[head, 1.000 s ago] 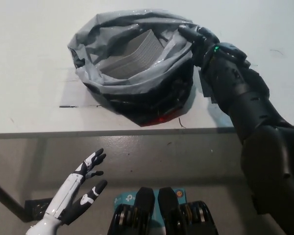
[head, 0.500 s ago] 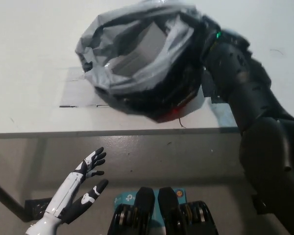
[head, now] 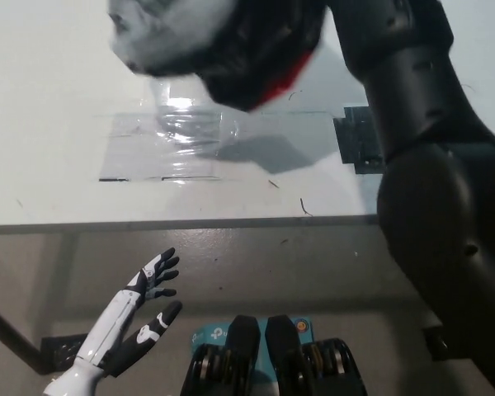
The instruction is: Use the right hand to pick up a small rectangular container and put it into a plastic bag and lift the bag
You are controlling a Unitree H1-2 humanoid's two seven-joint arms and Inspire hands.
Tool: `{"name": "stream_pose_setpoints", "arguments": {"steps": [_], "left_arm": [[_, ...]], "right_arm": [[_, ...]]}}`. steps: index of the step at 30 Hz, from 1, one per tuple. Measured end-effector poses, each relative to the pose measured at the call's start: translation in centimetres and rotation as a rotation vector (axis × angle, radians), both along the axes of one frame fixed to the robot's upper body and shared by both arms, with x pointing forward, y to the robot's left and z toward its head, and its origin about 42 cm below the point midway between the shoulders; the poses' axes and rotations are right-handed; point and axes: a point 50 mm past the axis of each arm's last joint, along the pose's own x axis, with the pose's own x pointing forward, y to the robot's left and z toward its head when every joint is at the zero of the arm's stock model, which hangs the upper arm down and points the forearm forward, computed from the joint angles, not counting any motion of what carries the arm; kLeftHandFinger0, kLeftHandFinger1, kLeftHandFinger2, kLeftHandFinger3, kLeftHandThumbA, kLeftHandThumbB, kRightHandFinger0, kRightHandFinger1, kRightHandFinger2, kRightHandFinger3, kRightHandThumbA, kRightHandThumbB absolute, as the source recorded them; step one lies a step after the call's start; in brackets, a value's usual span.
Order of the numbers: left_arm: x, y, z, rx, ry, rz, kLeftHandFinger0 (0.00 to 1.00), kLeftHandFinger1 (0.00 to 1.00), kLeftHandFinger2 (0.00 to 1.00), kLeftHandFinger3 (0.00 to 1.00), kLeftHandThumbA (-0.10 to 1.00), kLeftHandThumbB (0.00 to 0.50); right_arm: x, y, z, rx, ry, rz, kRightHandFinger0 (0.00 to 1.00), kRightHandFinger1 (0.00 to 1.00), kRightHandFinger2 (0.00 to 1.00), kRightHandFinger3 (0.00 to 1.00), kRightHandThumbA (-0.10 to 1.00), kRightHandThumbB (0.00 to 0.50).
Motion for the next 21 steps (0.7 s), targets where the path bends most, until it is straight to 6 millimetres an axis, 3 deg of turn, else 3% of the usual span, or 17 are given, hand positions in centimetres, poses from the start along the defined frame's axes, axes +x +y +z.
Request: {"name": "stream_pose_setpoints", "arguments": {"steps": [4,8,12,15,19,21], "left_arm": [[0.0,0.0,0.0,0.000,0.000,0.000,0.82,0.91,1.00,1.00,0.85,0.210],[0.0,0.0,0.0,0.000,-0.001,0.000,0.82,0.91,1.00,1.00,0.85,0.212],[0.0,0.0,0.1,0.000,-0.002,-0.001,0.82,0.90,1.00,1.00,0.85,0.214],[0.0,0.0,0.1,0.001,-0.002,-0.001,0.82,0.90,1.00,1.00,0.85,0.216],[0.0,0.0,0.1,0.001,-0.005,-0.002,0.82,0.90,1.00,1.00,0.85,0.206],[0.0,0.0,0.1,0.001,-0.005,-0.002,0.83,0.90,1.00,1.00,0.84,0.208]], "right_arm": [[-0.7,0.8,2.7,-0.004,-0.038,0.016,0.00,0.22,0.79,1.00,-0.10,0.073],[-1.9,1.5,6.8,0.010,-0.104,0.028,0.00,0.20,0.78,1.00,-0.10,0.069],[-2.9,2.0,9.3,0.021,-0.149,0.042,0.00,0.22,0.78,1.00,-0.10,0.085],[-3.3,1.9,10.1,0.033,-0.173,0.045,0.00,0.22,0.77,1.00,-0.10,0.094],[-4.0,2.4,10.7,-0.016,-0.219,0.043,0.00,0.26,0.89,1.00,-0.10,0.100],[-4.0,2.6,10.5,-0.035,-0.220,0.042,0.00,0.29,0.90,1.00,-0.10,0.112]]}}
